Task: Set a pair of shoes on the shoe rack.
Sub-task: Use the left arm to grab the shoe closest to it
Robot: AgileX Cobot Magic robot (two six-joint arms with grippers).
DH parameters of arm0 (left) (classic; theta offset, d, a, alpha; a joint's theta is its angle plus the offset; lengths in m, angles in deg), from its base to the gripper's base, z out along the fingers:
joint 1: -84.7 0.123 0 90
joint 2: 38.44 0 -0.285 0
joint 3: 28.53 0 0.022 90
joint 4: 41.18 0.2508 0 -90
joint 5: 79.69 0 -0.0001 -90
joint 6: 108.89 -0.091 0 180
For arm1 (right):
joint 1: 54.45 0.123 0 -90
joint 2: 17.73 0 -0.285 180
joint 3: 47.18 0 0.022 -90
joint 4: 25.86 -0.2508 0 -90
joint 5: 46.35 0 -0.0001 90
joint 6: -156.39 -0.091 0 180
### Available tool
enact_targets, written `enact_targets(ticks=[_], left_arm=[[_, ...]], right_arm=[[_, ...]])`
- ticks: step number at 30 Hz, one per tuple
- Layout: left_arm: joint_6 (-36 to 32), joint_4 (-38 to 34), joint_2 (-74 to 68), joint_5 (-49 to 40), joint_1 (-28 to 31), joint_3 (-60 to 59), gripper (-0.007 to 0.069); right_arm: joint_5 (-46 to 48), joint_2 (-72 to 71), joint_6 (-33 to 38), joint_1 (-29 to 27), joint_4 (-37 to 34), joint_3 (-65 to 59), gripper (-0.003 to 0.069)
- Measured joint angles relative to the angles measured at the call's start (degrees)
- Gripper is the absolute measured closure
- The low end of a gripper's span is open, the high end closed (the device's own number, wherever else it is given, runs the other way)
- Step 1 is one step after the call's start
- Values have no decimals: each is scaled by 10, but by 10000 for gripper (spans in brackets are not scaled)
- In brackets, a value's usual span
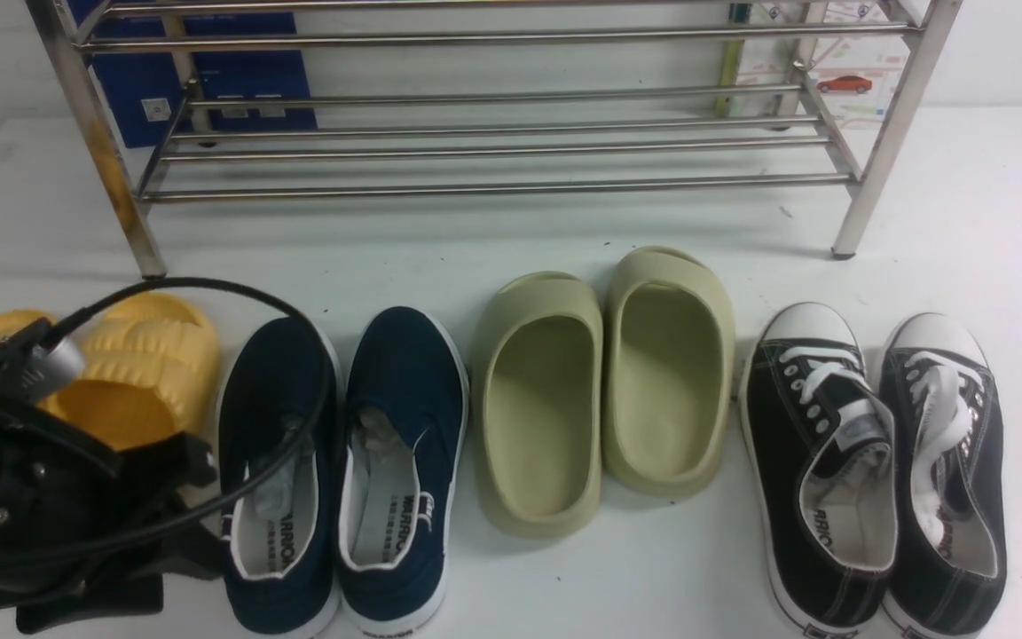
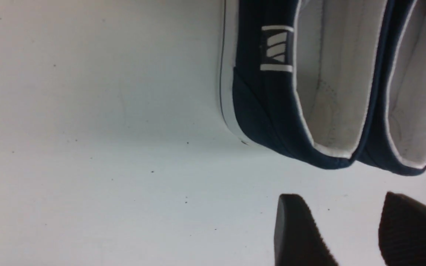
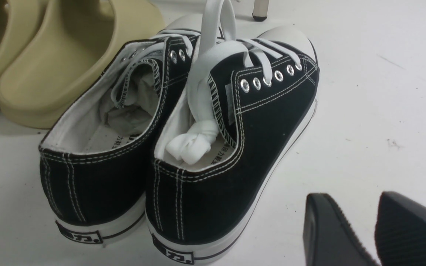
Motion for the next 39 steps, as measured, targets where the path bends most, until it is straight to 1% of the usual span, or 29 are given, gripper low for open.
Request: enact_targets(ticks=[5, 8, 11, 14, 15, 17, 21, 23, 25, 27, 30, 34, 35, 36, 39], left_arm=[[4, 8, -19, 1, 0, 14, 209], [12, 19, -32, -12, 0, 40, 200], [25, 46, -49, -25, 0, 75, 197], [64, 88, -73, -38, -1, 108, 197], [66, 94, -75, -39, -1, 113, 197], [95, 127, -94, -50, -18, 134, 197], [151, 179, -117, -51, -90, 161, 197], [204, 208, -134, -41, -128, 170, 197], [236, 222, -156, -32, -147, 172, 197], [252, 229, -180, -22, -155, 173, 197], [260, 237, -225, 0, -157, 174, 197], [262, 248, -263, 17, -158, 174, 206], [262, 252, -286, 22, -158, 174, 224], [262, 256, -286, 22, -158, 174, 227], [260, 268, -307, 26, -158, 174, 307]], right_arm=[[0, 0, 0, 0, 0, 0, 419], [0, 0, 0, 0, 0, 0, 419], [0, 0, 0, 0, 0, 0, 419], [0, 0, 0, 0, 0, 0, 419], [0, 0, 0, 0, 0, 0, 419], [0, 0, 0, 0, 0, 0, 419], [0, 0, 0, 0, 0, 0, 419], [0, 0, 0, 0, 0, 0, 419], [0, 0, 0, 0, 0, 0, 419], [0, 0, 0, 0, 0, 0, 419], [0, 0, 0, 0, 0, 0, 419], [0, 0, 0, 0, 0, 0, 419], [0, 0, 0, 0, 0, 0, 419], [0, 0, 0, 0, 0, 0, 419], [0, 0, 0, 0, -1, 0, 419]])
